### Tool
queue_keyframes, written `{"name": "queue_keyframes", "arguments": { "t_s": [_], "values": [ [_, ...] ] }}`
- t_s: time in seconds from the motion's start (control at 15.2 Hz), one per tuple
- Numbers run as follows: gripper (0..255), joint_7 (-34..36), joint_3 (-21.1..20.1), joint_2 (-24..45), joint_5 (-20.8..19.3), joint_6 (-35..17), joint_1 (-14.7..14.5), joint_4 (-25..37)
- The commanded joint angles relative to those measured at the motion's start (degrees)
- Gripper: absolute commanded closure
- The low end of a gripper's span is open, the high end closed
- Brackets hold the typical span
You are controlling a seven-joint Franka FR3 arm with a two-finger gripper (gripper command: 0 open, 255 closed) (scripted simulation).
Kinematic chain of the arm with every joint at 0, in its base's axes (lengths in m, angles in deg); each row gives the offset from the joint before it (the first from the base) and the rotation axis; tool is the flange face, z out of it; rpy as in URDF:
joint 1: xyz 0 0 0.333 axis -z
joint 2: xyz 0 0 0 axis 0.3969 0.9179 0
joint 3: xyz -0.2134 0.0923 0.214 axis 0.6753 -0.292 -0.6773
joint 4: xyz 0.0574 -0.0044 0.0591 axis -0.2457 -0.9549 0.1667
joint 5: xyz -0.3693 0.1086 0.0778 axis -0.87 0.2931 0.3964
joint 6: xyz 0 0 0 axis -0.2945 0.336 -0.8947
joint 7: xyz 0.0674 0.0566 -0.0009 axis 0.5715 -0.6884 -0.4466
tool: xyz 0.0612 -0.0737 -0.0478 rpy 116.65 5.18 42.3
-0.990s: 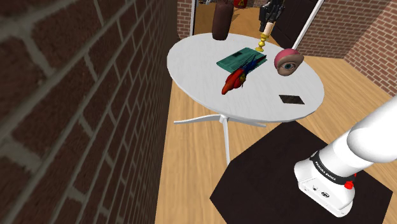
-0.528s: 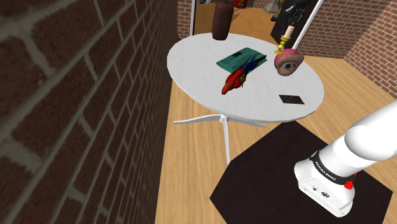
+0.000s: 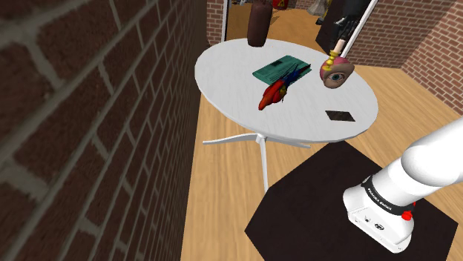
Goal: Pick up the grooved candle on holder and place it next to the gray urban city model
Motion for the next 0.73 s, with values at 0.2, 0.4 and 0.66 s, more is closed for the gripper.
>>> {"name": "queue_keyframes", "arguments": {
  "t_s": [0.2, 0.4, 0.66],
  "values": [
    [255, -0.1, 0.1, 0.3, 0.0, -4.0, 0.0, -3.6],
    [255, -0.1, 0.1, 0.7, 0.1, -6.2, 0.1, -5.5],
    [255, -0.2, 0.2, 1.4, 0.2, -9.3, 0.1, -7.9]
  ]
}}
